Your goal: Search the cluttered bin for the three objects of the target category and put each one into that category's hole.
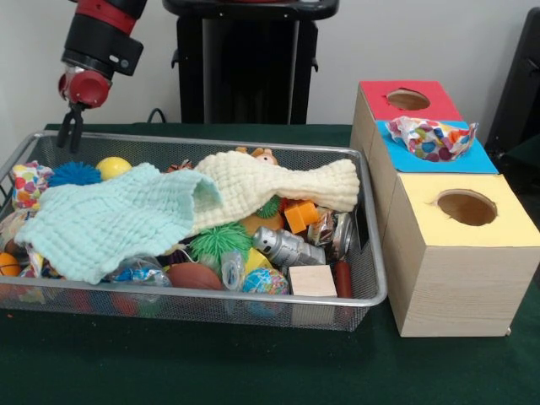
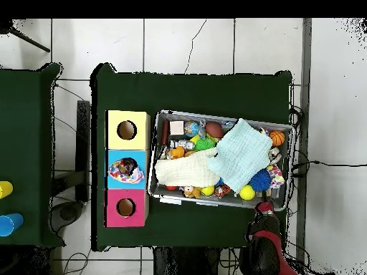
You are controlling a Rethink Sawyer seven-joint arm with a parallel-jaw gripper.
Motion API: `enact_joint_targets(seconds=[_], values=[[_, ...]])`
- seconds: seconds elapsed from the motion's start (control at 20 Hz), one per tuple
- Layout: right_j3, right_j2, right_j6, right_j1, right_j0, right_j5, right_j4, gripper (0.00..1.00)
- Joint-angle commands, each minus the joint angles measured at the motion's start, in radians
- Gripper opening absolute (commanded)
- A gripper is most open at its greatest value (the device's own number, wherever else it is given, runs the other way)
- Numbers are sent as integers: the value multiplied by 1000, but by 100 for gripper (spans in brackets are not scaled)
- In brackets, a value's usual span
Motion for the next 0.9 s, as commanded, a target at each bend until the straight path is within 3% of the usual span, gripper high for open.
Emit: enact_joint_targets(seconds=[0.05, 0.9], values=[[-181, 114, 205, 22, -16, 91, -28, 100], [-274, 163, 179, 48, -37, 181, -68, 100]])
